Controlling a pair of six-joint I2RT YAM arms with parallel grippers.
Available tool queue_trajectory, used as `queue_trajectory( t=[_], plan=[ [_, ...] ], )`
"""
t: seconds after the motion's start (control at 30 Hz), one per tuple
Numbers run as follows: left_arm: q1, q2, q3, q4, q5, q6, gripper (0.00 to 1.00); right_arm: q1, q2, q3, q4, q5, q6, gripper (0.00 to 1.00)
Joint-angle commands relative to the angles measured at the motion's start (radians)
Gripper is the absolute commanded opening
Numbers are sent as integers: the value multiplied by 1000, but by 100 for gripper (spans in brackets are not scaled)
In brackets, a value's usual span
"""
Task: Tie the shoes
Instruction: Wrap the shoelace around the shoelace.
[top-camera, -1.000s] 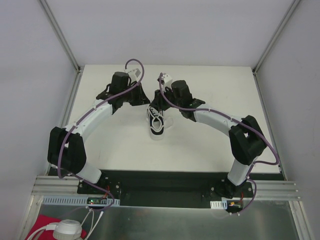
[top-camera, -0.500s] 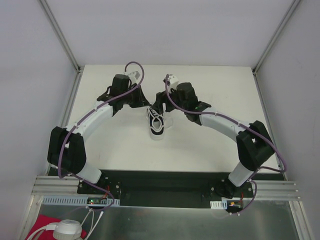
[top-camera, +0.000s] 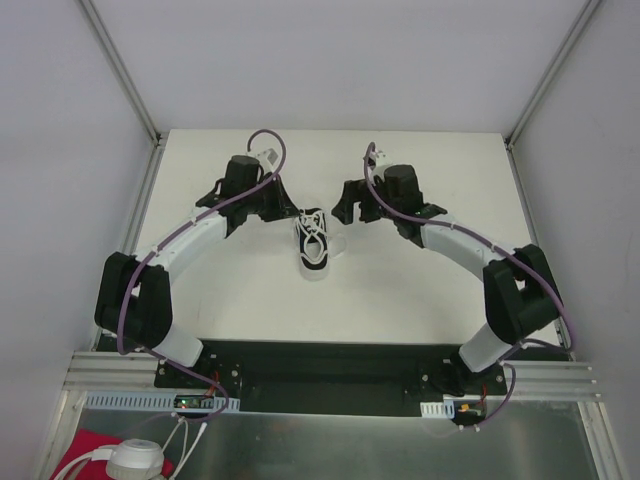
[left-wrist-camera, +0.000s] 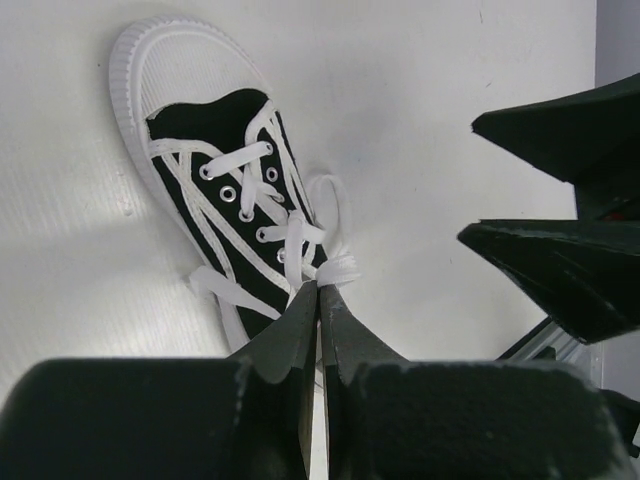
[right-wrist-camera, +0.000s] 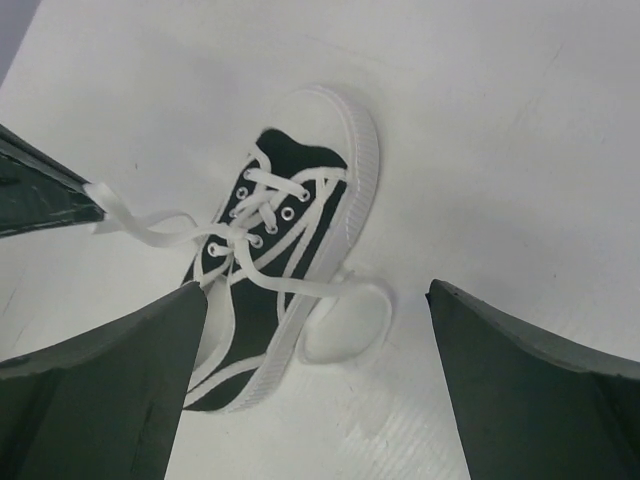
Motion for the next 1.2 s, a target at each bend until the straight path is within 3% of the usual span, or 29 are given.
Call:
queue_trajectory(
  t=[0.0,0.2,0.43,0.53,0.77,0.87,0.97,1.0,1.07,1.17],
  plan=[
    [-4,-44,-16,43,-2,-47,0,1,46,5,-82,-44,-19,98],
    [-4,-50,-19,56,-19,-102,0,46,87,23,-198,124,-192,94],
    [-3,-84,-17,57,-56,-107,0,84,156,46,-209,181,-275,85],
    [-4,-78,-16,57,-50,-110,0,89,211,71,-189,178,-291,78],
    [-4,-75,-17,57,-34,-113,0,90,290,114,-132,197,-272,73],
    [-3,-73,-11,57,-30,-116,0,89,325,146,-129,203,-256,66],
    [-4,-70,-8,57,-34,-119,0,90,348,161,-129,206,-237,38],
    [-4,-72,-11,57,-34,-122,0,89,345,160,-126,207,-229,20],
    [-3,-73,-14,57,-39,-125,0,90,334,148,-118,212,-225,1],
    [-4,-67,-13,57,-39,-130,0,90,293,131,-107,215,-225,1]
  ],
)
